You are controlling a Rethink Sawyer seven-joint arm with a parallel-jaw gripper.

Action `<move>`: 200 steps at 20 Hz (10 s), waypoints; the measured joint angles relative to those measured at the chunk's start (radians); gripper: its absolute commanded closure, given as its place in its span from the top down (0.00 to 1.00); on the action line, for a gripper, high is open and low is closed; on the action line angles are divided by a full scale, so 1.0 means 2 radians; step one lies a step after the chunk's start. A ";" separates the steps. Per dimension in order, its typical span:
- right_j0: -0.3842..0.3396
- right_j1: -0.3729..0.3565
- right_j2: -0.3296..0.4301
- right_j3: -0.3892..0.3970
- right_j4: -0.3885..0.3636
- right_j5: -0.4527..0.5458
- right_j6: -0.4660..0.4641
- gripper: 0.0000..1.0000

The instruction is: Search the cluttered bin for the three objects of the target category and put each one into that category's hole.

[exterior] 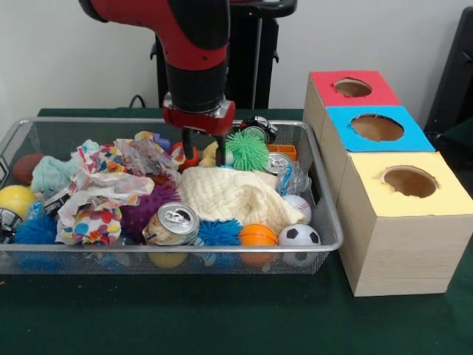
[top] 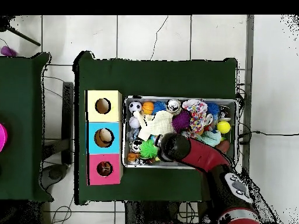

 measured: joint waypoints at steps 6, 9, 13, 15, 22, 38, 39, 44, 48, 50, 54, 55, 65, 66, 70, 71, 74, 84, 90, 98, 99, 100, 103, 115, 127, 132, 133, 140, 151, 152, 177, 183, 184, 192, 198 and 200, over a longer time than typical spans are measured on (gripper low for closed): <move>-0.033 -0.005 0.000 0.011 0.000 -0.004 0.000 1.00; -0.047 -0.009 0.000 0.026 -0.004 -0.016 0.000 1.00; -0.057 -0.009 0.000 0.045 -0.009 -0.040 0.000 1.00; -0.060 -0.009 0.000 0.059 -0.010 -0.057 0.000 1.00; -0.060 -0.013 0.000 0.105 -0.010 -0.100 0.000 1.00; -0.060 -0.010 0.003 0.128 -0.009 -0.137 0.000 1.00; -0.061 -0.005 0.005 0.128 -0.009 -0.143 0.000 1.00; -0.062 0.007 0.010 0.126 -0.009 -0.158 0.000 1.00; -0.062 0.018 0.016 0.122 -0.009 -0.163 0.000 1.00; -0.061 0.021 0.017 0.121 -0.007 -0.163 0.000 1.00; -0.059 0.021 0.017 0.121 -0.001 -0.163 0.000 1.00; -0.059 0.021 0.018 0.121 0.000 -0.163 0.000 1.00; -0.054 0.020 0.018 0.123 0.017 -0.163 0.000 1.00; -0.053 0.019 0.017 0.124 0.020 -0.163 0.000 1.00; -0.050 0.018 0.017 0.128 0.034 -0.163 0.000 1.00; -0.048 0.018 0.017 0.128 0.039 -0.163 0.000 1.00; -0.041 0.015 0.017 0.130 0.051 -0.163 0.000 1.00; -0.017 0.013 0.020 0.136 0.072 -0.163 0.000 1.00; -0.017 0.023 0.020 0.137 0.072 -0.179 0.000 1.00; -0.019 0.038 0.022 0.137 0.072 -0.203 0.000 1.00; -0.021 0.042 0.023 0.136 0.072 -0.207 0.000 1.00; -0.024 0.046 0.025 0.136 0.072 -0.211 0.000 1.00; -0.030 0.049 0.028 0.134 0.072 -0.213 0.000 1.00; -0.025 0.051 0.025 0.128 0.072 -0.219 0.000 0.00; 0.014 0.013 -0.009 0.129 0.071 -0.178 0.000 0.00; 0.050 -0.051 -0.045 0.129 0.060 -0.086 0.000 0.00; 0.053 -0.058 -0.049 0.129 0.058 -0.074 0.000 0.00; 0.072 -0.112 -0.077 0.128 0.047 -0.002 0.000 0.00; 0.076 -0.144 -0.091 0.130 0.046 0.002 0.000 0.00; 0.076 -0.145 -0.091 0.130 0.046 0.002 0.000 0.00; 0.056 -0.133 -0.086 0.209 0.074 -0.058 0.000 0.00; 0.029 -0.096 -0.067 0.203 0.075 -0.092 0.000 0.00; 0.026 -0.092 -0.064 0.203 0.075 -0.099 0.000 0.00; 0.009 -0.053 -0.044 0.199 0.074 -0.155 0.000 0.00; 0.010 -0.054 -0.044 0.199 0.075 -0.155 0.000 0.00; 0.010 -0.054 -0.044 0.199 0.075 -0.155 0.000 0.00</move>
